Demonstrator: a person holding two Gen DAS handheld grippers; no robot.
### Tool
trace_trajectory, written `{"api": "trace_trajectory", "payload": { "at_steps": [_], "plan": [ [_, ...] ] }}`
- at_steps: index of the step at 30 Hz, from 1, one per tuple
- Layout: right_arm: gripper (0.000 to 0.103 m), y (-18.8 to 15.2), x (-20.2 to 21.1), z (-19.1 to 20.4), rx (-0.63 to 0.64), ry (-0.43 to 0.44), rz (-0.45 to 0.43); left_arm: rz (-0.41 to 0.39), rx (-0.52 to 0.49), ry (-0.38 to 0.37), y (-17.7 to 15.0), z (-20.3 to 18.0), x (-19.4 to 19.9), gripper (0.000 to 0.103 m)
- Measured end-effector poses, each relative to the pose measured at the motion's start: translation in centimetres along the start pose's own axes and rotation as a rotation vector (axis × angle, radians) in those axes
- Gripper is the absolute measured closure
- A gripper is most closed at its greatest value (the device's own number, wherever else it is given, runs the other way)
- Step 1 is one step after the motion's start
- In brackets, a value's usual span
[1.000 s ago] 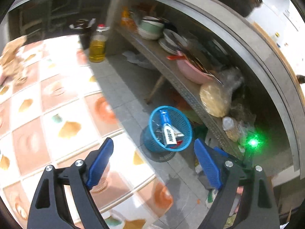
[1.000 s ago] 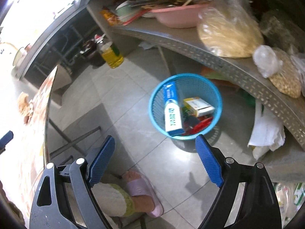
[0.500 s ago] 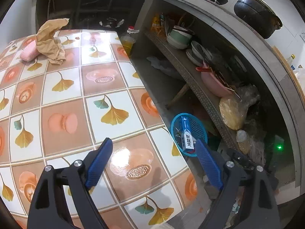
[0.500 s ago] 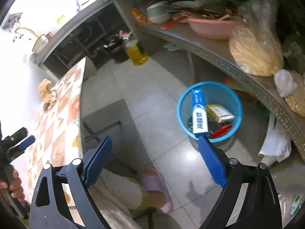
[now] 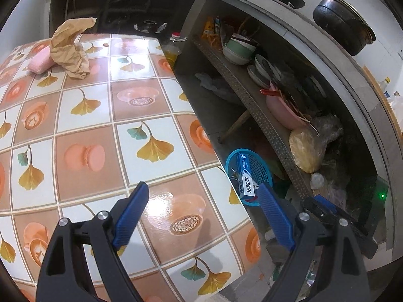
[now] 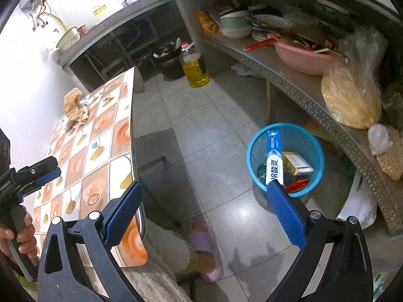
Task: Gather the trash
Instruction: 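Swing both open tools back from the wastebasket toward the table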
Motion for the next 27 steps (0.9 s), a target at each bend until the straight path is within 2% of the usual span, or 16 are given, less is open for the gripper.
{"api": "trace_trajectory", "payload": {
  "at_steps": [7, 17, 27],
  "plan": [
    [0.008, 0.2, 0.7, 0.4, 0.011, -0.055, -0.016, 0.009, 0.012, -0.003, -0.2, 0.3, -0.1, 0.017],
    [0.008, 0.5, 2.1, 0.4, 0.037, -0.179, -0.068, 0.008, 0.018, -0.009, -0.2, 0.4, -0.1, 0.017],
    [0.008, 1.0, 3.7, 0.6, 0.09, -0.305, -0.161, 0.009, 0.02, -0.011, -0.2, 0.4, -0.1, 0.017]
  ]
}}
Point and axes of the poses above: each gripper's, at about its wrist camera, not at the fingertips, and x roughly against the way its jaws point, z to its left, y to its top, the point moved 9 cm from there along -x, roughly the way its jaws point, and after that the axes turned 12 degrees about z, right-handed, at the moved point
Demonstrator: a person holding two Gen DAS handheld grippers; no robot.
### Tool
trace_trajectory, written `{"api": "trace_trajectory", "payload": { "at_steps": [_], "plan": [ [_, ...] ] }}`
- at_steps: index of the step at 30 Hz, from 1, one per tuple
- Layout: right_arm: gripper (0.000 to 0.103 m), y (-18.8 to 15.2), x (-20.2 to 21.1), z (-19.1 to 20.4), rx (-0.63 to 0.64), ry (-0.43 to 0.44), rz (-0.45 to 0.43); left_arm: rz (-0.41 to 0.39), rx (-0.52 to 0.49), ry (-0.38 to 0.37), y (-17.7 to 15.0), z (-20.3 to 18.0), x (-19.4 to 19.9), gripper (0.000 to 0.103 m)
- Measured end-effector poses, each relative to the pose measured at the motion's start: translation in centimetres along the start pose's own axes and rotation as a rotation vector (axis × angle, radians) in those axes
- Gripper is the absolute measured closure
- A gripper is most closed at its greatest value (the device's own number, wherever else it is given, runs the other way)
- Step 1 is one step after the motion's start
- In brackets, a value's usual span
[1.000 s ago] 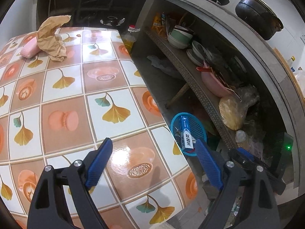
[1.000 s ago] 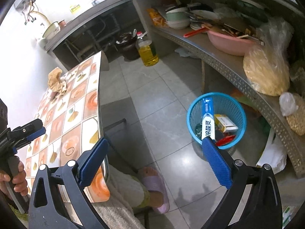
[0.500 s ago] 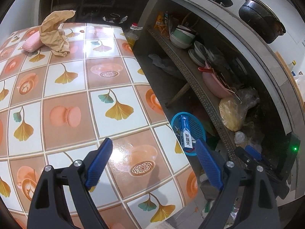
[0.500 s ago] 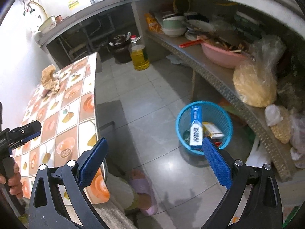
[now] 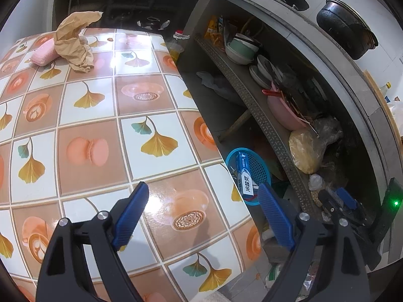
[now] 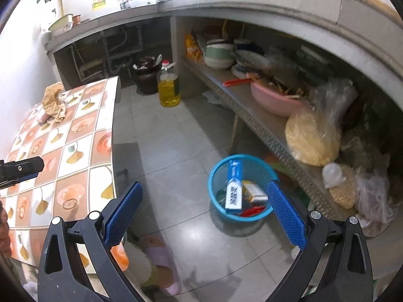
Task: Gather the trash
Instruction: 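Swing both open tools back from the wastebasket toward the table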
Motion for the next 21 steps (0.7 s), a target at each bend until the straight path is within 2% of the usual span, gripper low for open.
{"api": "trace_trajectory", "payload": {
  "at_steps": [5, 21],
  "plan": [
    [0.008, 0.14, 0.31, -0.11, 0.027, -0.046, -0.024, 0.003, 0.005, -0.001, -0.22, -0.08, 0.04, 0.017],
    [0.008, 0.13, 0.27, 0.64, 0.037, 0.037, -0.021, 0.01, 0.012, -0.006, -0.5, 0.14, -0.07, 0.017]
  ]
}}
Point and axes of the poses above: each gripper's, at about its wrist camera, not at the fingertips, and x roughly against the way its jaws point, z to its left, y to its top, the point moved 9 cm from there along -x, roughly the way its jaws point, and after that the axes turned 12 degrees about z, right-handed, at the moved point
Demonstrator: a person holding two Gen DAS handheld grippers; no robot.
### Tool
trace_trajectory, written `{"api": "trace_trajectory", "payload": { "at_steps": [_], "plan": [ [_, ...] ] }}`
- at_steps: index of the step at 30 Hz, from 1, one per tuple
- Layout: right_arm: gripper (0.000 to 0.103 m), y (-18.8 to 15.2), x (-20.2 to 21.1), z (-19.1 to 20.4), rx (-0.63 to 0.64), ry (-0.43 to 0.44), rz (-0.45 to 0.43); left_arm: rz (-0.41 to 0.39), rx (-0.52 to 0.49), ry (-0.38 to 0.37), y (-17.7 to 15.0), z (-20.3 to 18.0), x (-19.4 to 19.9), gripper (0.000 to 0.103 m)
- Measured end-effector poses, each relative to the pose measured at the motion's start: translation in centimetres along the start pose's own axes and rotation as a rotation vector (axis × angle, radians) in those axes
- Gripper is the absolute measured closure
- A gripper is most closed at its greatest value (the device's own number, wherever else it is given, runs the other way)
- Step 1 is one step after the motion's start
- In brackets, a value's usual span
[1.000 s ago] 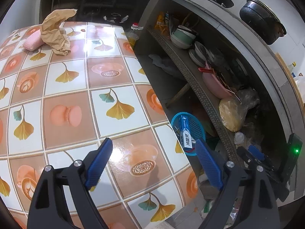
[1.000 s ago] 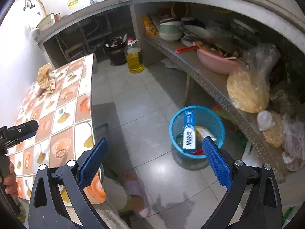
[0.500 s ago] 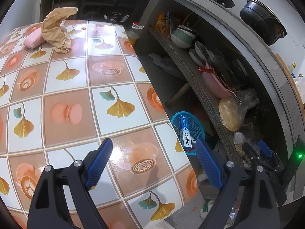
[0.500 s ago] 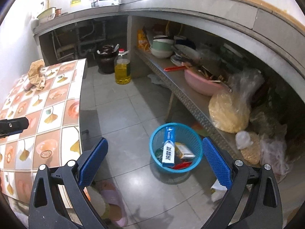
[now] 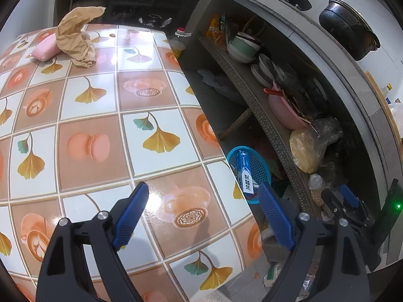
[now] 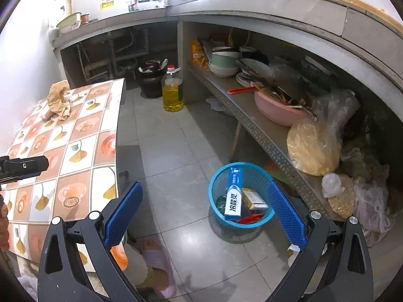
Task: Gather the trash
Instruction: 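Swing both open tools back from the wastebasket toward the table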
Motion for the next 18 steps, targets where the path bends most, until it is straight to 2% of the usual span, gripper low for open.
{"api": "trace_trajectory", "payload": {
  "at_steps": [18],
  "plan": [
    [0.008, -0.11, 0.08, 0.18, 0.001, 0.031, -0.003, 0.003, 0.011, -0.002, -0.09, 0.27, -0.06, 0.017]
  ]
}}
Point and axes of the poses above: each gripper's, at about its wrist camera, not at the fingertips, and x roughly against the way its jaws point, z to its left, y to its top, the point moved 9 cm from there along -x, roughly the way its jaws point, and after that the axes turned 12 degrees about z, right-handed, at the moved point
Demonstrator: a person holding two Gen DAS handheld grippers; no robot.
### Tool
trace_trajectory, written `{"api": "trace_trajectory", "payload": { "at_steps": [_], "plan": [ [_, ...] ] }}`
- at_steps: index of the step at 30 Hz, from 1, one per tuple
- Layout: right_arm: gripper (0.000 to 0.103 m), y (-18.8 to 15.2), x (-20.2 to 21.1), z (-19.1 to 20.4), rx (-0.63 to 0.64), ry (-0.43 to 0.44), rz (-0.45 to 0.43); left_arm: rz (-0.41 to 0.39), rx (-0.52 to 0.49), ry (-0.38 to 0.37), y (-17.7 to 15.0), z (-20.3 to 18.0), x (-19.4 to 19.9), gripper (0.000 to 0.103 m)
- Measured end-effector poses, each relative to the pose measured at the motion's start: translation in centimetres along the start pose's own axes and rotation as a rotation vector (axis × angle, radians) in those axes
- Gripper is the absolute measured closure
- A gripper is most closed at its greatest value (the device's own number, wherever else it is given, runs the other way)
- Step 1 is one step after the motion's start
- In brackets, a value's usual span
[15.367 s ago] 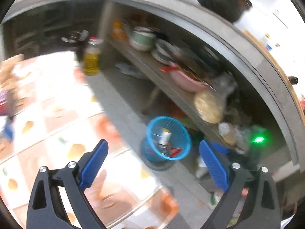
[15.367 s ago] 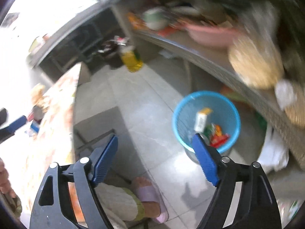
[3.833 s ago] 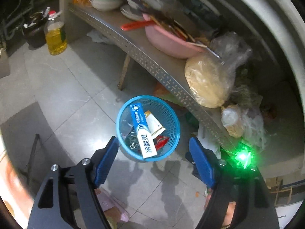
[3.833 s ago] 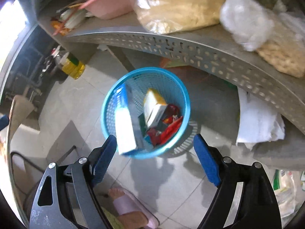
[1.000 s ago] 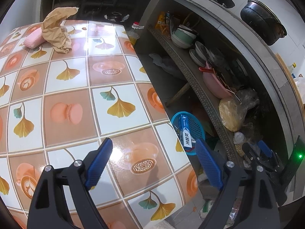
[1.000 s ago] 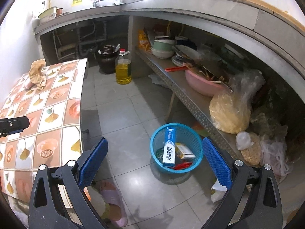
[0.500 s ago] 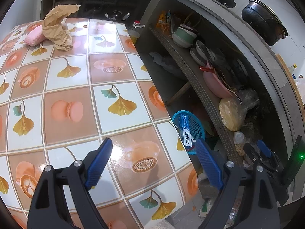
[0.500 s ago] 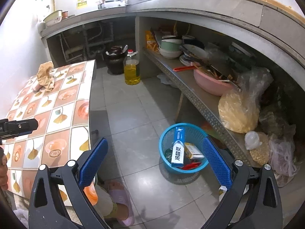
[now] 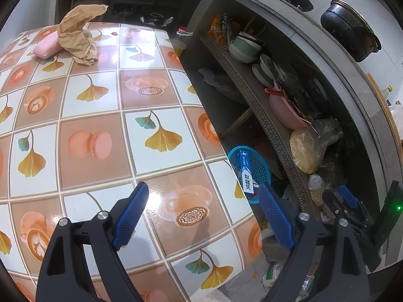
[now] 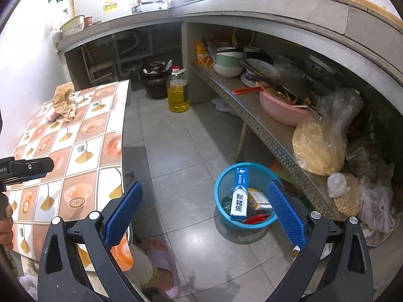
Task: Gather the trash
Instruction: 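Swing both open tools back from the wastebasket toward the table, then reach both grippers to the pink sponge and crumpled brown paper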
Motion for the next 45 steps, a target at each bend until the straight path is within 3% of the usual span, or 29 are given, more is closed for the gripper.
{"api": "trace_trajectory", "payload": {
  "at_steps": [16, 37, 45],
  "plan": [
    [0.008, 0.1, 0.3, 1.7, 0.011, 0.016, -0.006, -0.015, 0.018, -0.009, 0.0, 0.8, 0.7, 0.017],
    [0.008, 2.1, 1.1, 7.8, 0.087, 0.079, -0.027, -0.097, 0.125, -0.035, -0.6, 7.3, 4.6, 0.016],
    [0.008, 3.8, 1.4, 11.3, 0.11, 0.192, -0.048, -0.139, 0.132, -0.005, -0.6, 10.1, 6.3, 0.015]
  ]
}}
Point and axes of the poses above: each gripper's, at about its wrist camera, not at the fingertips, and x roughly against the way its jaws point, z to its left, y to its top, the point moved 9 cm from there along -x, roughly the way its jaws point, and after that the axes turned 12 degrees about z, right-handed, at the moved point
